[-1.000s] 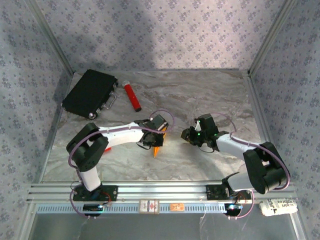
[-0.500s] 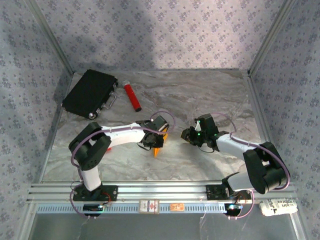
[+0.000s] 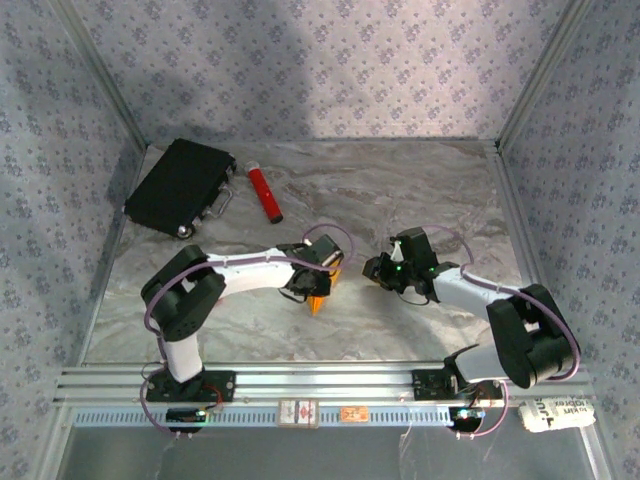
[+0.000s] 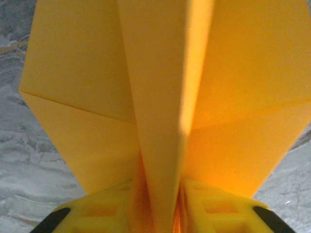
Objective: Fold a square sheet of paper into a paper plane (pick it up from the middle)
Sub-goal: Move a paper plane to the center of the table.
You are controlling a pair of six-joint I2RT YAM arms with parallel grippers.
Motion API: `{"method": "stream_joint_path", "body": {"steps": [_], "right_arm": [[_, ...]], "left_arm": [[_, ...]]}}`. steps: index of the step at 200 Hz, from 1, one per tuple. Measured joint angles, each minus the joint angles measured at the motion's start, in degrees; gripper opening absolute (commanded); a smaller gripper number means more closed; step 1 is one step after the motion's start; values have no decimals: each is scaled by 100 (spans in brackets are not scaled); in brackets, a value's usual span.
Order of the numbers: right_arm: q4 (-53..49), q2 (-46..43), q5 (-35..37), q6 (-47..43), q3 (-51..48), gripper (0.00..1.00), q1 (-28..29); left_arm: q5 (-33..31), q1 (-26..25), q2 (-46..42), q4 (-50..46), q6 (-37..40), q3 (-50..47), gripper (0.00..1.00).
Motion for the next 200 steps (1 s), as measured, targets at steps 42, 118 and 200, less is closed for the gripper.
{"method": "stream_joint_path", "body": {"steps": [42,118,200], "right_arm": [[-2,-125,-122,-55,-142,24,-118],[15,-203,-426,-164,-260,24,-269],[-98,-629,-439,-238,-337,25,-385]], "left_arm": [[-566,-334,160,-11,-579,157,35],[-1019,-588,439,-240,-1458,529,44],[-1021,-649,516,-634,-1624,896,49]]}}
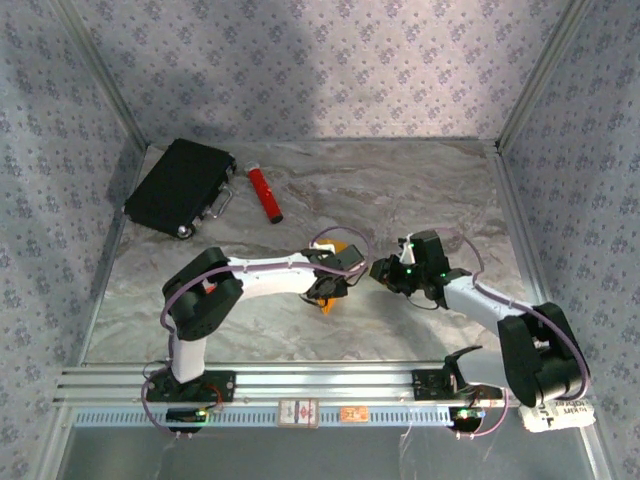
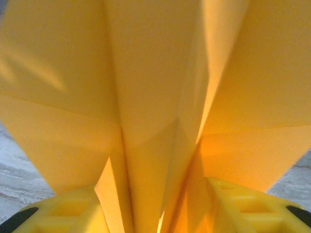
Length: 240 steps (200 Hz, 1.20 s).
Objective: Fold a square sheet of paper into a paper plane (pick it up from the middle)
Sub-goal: Move a paper plane to the center of the table, then reset both arms
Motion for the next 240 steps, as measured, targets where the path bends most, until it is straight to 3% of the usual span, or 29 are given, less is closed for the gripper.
{"method": "stream_joint_path", "body": {"steps": [77,99,117,118,119,121,124,140,153,189,240], "right_arm": [[-844,-514,391,-350,105,29,-264],[-1467,-798,800,-734,437,56,-459],[-1976,-1016,1480,-1165,918,71,-579],[-1991,-1021,1517,-1202,938,79,-581],[-2026,-1032,1596,-1228,981,79,-586],[-2059,-1045,1703,-1224,1038,90,-592],[-2111,-1054,1834,-1303,1119,96,-599],[-2260,-1040,2734,-1665,1480,99,-629],[-2166,-927,3482,-2065,1602,99,-656],[-1049,-216,4913,-3407,1095,99,-737],[1060,752,5016,-4509,275,98,-1091]], "left_arm": [[-170,-61,-645,-160,66,107,53],[-466,-76,-1115,-144,310,35,57],[-949,-68,-1692,-61,734,-232,72],[-990,-68,-1744,-42,732,-267,73],[-1012,-66,-1770,-31,748,-284,73],[-1071,-57,-1858,-24,841,-330,74],[-1163,-39,-1971,22,951,-409,75],[-1482,184,-2579,328,1456,-946,86],[-1545,715,-3082,643,1947,-1519,99],[-1340,2994,-3901,1368,3126,-2800,100],[-634,5112,-4234,2527,4422,-3729,100]]}}
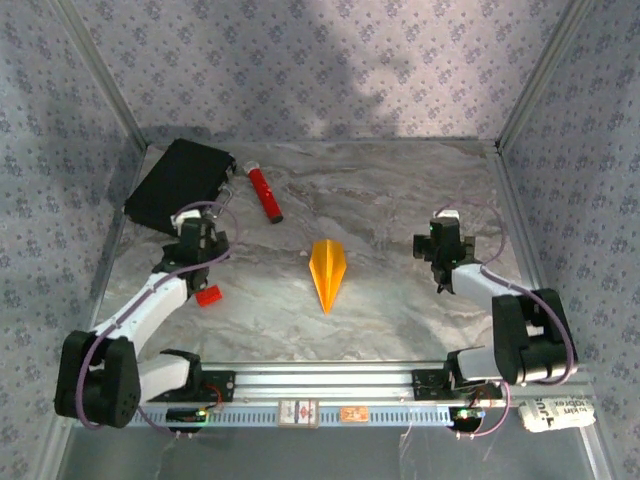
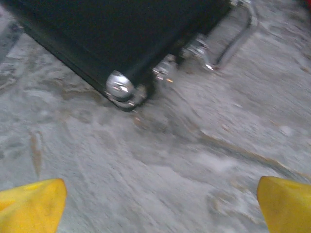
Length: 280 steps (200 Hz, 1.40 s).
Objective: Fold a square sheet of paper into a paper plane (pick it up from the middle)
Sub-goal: Reset both arms
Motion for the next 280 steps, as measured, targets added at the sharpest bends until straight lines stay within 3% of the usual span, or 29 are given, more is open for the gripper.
{"method": "stream_joint_path", "body": {"steps": [21,56,79,140,176,225,280], "right_arm": [[905,280,-330,-448,-168,97,-76],[1991,352,-1062,-678,-463,97,-466],[2990,520,-1427,-669,-988,98,-761],[3086,769,-1626,-474,-837,99,-962],[3115,769,-1626,-457,-831,99,-951],[3115,769,-1626,-455,-831,99,-951],[3115,769,-1626,-455,-831,99,-951]], "left_arm": [[140,417,175,699,463,-72,100],[459,457,874,2339,1182,-614,100],[791,487,1440,2758,1462,-656,100],[1821,1102,2048,4817,1690,-1003,100],[1884,1200,2144,5060,1604,-1150,100],[1123,905,2144,5331,1534,-1158,100],[938,905,2144,5418,1495,-1163,100]]}}
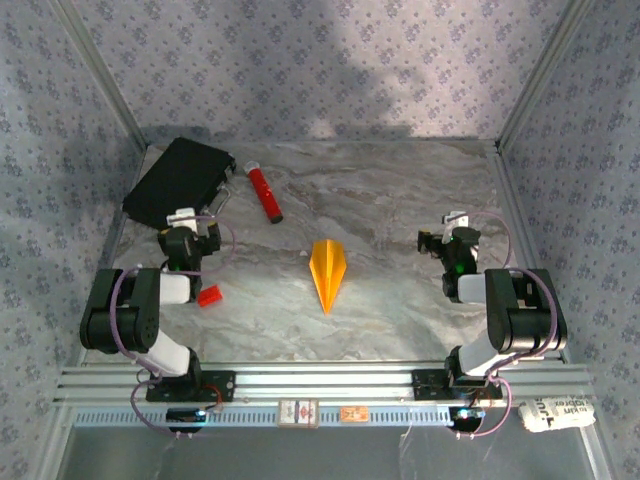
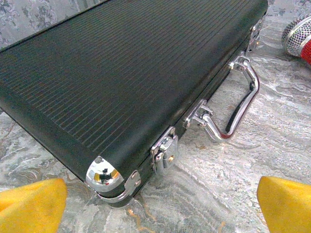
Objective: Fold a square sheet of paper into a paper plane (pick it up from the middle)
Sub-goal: Reset both arms
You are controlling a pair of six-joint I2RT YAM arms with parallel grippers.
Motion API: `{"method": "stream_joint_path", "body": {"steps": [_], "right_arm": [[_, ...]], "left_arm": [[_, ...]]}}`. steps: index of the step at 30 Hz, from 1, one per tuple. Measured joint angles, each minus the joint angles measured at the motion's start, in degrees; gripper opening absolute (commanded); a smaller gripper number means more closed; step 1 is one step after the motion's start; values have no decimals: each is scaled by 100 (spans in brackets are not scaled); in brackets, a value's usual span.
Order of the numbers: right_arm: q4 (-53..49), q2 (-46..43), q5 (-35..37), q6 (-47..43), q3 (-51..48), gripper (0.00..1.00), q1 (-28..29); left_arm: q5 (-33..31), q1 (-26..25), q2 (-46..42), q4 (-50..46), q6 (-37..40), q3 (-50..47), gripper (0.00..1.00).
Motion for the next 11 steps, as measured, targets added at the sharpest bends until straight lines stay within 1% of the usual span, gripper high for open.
{"method": "stream_joint_path", "body": {"steps": [11], "right_arm": [[0,0,0,0,0,99,0]], "left_arm": [[-2,0,0,39,0,-15,100]]}}
